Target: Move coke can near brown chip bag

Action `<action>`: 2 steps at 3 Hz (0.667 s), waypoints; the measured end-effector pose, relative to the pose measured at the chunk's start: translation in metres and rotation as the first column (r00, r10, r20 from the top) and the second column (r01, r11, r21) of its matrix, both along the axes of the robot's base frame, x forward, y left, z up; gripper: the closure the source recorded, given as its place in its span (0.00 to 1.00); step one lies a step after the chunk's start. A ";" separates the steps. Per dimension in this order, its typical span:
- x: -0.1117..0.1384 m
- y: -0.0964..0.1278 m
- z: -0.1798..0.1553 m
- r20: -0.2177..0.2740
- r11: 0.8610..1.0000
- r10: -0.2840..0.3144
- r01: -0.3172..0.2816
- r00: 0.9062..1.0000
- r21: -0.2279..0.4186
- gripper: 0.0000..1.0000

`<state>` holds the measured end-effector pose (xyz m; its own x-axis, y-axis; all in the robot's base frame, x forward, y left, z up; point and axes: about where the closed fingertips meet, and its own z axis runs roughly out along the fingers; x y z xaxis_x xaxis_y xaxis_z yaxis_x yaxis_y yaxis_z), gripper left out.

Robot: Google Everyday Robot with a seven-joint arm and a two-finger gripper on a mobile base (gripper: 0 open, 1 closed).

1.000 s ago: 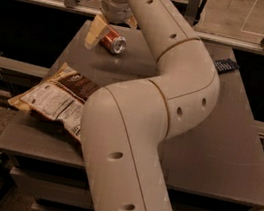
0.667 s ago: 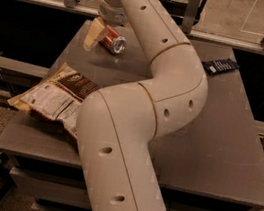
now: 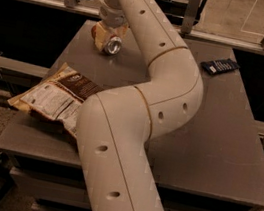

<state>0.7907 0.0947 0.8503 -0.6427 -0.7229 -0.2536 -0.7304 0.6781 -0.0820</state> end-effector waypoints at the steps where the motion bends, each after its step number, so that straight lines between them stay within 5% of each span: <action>1: -0.003 -0.003 0.011 0.011 0.999 0.044 -0.044 0.999 0.020 0.79; 2: -0.007 -0.007 0.022 0.023 0.996 0.084 -0.085 0.996 0.034 0.99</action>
Offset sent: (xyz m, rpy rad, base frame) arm -0.0148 -0.0281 0.0527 0.0061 0.0446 0.1340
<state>0.7839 0.0877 0.8725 -0.5737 -0.7650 -0.2927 -0.7834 0.6168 -0.0764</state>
